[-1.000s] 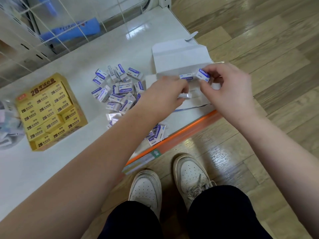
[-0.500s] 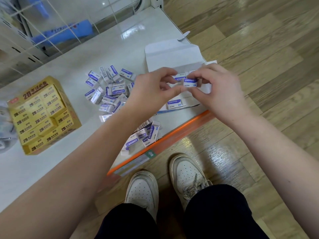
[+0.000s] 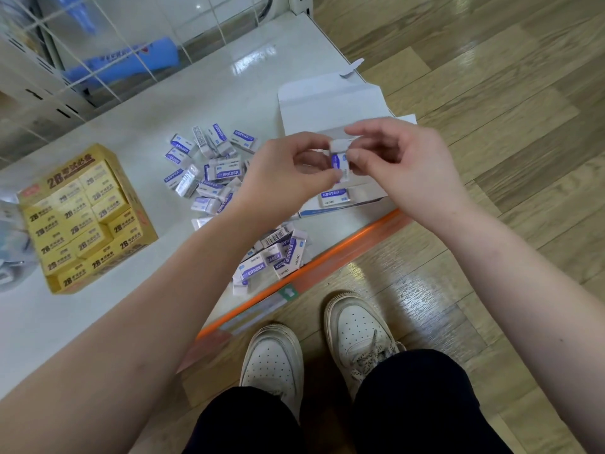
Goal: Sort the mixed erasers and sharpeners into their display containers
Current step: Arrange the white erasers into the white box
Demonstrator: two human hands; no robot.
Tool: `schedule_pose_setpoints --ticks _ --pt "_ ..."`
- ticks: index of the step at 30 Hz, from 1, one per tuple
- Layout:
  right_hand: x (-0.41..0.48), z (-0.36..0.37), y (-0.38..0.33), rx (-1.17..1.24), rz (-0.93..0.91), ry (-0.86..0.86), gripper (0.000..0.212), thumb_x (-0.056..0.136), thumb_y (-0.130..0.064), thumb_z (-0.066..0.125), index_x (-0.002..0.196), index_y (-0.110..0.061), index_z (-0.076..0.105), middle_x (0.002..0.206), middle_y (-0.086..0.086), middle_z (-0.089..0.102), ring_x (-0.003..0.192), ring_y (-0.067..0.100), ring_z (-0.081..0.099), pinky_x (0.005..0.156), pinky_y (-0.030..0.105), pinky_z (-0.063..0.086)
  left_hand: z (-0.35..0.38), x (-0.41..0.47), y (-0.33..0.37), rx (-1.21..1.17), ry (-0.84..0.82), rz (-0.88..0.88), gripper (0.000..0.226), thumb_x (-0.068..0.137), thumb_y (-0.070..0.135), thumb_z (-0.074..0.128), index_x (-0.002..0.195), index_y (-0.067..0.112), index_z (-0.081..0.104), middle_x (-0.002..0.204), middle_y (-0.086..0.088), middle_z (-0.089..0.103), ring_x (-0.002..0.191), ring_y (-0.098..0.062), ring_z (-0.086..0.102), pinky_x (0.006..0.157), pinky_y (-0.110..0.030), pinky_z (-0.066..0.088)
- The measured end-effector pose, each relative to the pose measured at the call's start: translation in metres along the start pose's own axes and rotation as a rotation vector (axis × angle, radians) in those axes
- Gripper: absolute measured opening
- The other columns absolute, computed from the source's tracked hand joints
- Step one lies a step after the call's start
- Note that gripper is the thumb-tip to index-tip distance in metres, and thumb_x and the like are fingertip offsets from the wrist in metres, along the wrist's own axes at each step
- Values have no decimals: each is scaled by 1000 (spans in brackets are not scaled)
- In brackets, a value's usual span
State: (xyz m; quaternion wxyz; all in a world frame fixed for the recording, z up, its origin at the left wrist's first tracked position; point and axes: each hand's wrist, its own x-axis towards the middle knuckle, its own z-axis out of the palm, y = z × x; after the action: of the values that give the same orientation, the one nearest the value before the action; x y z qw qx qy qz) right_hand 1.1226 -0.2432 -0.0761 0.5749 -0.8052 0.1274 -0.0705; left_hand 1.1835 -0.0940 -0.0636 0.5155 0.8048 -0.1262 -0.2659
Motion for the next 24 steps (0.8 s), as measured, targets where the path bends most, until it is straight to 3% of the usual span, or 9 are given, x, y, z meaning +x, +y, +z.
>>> schedule_pose_setpoints --ticks 3,6,9,13,16,19,21,24 --pt "1 3 -4 0 -4 -6 26 84 -5 63 92 -29 63 79 -9 68 70 6 63 75 15 50 4 -3 2 38 -37 25 27 76 22 78 100 21 65 69 0 71 67 -10 69 68 -21 56" --pt "2 3 -2 -36 -8 -4 24 84 -6 63 89 -30 65 79 -12 68 72 2 63 74 14 49 2 -3 3 -54 -46 5 21 82 15 72 102 15 64 71 1 73 69 -9 70 59 -19 55" --pt "0 1 -3 -73 -55 -33 27 83 -9 66 94 -33 66 87 -15 65 83 0 63 78 11 48 -2 0 3 -147 -15 -21 18 87 12 66 104 12 62 74 0 73 72 -11 71 58 -18 53" --pt "0 3 4 -225 -172 -20 26 81 -11 68 107 -14 69 94 -9 58 85 6 60 83 12 48 0 1 2 -170 -31 -22 18 93 10 57 111 11 59 79 0 72 77 -10 71 64 -18 55" --pt "5 2 11 -396 -239 46 27 80 -11 64 106 -7 69 98 3 61 84 14 61 85 21 50 -1 2 -2 73 20 49 28 89 11 63 115 18 59 88 2 71 81 -8 69 75 -18 54" --pt "13 -3 16 -613 -235 8 30 78 4 60 107 -3 68 103 14 61 89 28 61 85 22 44 -9 5 -2 582 13 216 27 85 24 69 111 24 65 85 17 61 90 -7 63 87 -17 42" --pt "19 -2 17 -718 -163 -67 29 83 2 55 109 -5 65 112 15 55 97 30 56 80 21 36 -12 6 -3 910 -50 302 23 85 37 66 107 30 66 82 20 51 100 -10 56 92 -25 31" --pt "22 4 17 -813 -76 -127 24 91 -8 48 111 -8 62 120 13 49 103 30 51 79 28 38 -13 6 -7 1043 -98 314 23 85 47 61 105 36 65 92 13 58 111 -11 46 94 -30 24"
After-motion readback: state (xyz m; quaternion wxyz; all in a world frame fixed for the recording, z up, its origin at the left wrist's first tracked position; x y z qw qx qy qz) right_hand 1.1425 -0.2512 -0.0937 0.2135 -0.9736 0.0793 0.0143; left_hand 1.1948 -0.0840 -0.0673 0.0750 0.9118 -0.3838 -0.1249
